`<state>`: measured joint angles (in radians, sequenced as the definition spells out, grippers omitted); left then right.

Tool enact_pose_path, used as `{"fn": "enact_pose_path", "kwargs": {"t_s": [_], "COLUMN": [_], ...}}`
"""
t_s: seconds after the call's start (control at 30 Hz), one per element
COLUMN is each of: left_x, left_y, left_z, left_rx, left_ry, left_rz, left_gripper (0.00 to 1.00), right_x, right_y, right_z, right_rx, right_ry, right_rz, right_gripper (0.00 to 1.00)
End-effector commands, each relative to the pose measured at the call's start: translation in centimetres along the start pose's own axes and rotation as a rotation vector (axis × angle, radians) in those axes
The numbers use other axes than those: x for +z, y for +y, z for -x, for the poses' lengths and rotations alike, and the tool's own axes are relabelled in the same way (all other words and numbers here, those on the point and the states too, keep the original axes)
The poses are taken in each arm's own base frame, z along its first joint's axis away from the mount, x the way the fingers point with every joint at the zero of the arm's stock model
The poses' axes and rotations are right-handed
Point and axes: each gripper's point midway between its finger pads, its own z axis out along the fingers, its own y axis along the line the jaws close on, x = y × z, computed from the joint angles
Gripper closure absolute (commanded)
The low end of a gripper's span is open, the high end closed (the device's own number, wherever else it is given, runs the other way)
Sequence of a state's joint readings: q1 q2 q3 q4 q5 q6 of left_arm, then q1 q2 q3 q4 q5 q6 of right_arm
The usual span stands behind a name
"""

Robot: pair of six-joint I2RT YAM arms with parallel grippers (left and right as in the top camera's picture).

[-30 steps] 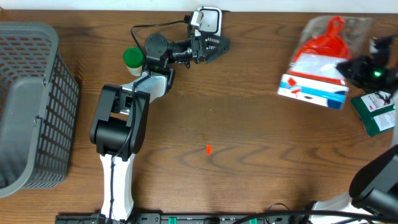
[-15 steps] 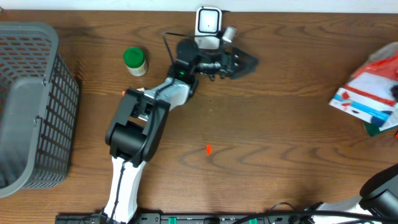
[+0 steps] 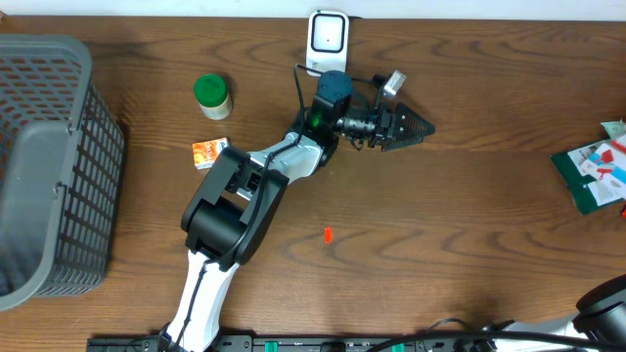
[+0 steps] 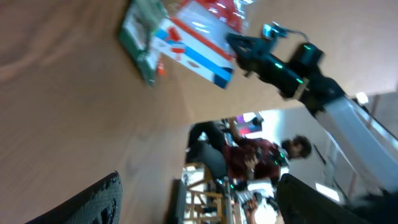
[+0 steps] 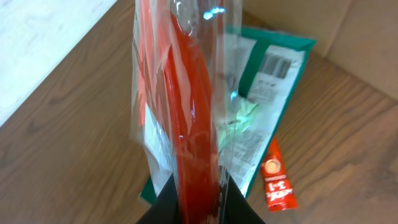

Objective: Scan the item barcode

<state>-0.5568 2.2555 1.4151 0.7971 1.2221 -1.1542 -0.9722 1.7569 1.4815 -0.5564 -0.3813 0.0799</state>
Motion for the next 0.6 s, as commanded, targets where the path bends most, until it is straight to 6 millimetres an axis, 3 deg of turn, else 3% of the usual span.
{"fn": "enact_pose_path", "kwargs": {"t_s": [0.0,0.17,0.23,0.4,0.57], "left_x": [-0.1,-2.3,-3.2,-4.6,-6.0], "left_y": [1.5,9.9,12.0,14.9,16.2], "left_z": [1.8,2.5,2.0,0.9,1.1], "left_rx": [0.088,-0.020,-0.029,0.013,0.074], "left_ry": [-0.086,-0.243,-0.262,-0.254,-0.245], "left_rz": [0.083,0.463,0.584,0.791,0.940], "left_gripper": [0.21,0.21,0.21,0.21,0.21], "right_x": [-0.3,-0.3,-0.3,0.3,3.2], "right_y": [-1.0,-1.0,-1.0,-0.8,0.3], "right_z": [0.7,1.4,1.7,2.4,1.2], "right_rx": [0.047,0.040,0.051,0.084,0.091], "right_ry": [-0.030,-0.057,-0.069,-0.095,-0.049], "right_rz": [-0.051,-0.050,-0.049,-0.023,0.116], "right_gripper": [0.99,0.99,0.99,0.99,0.99]}}
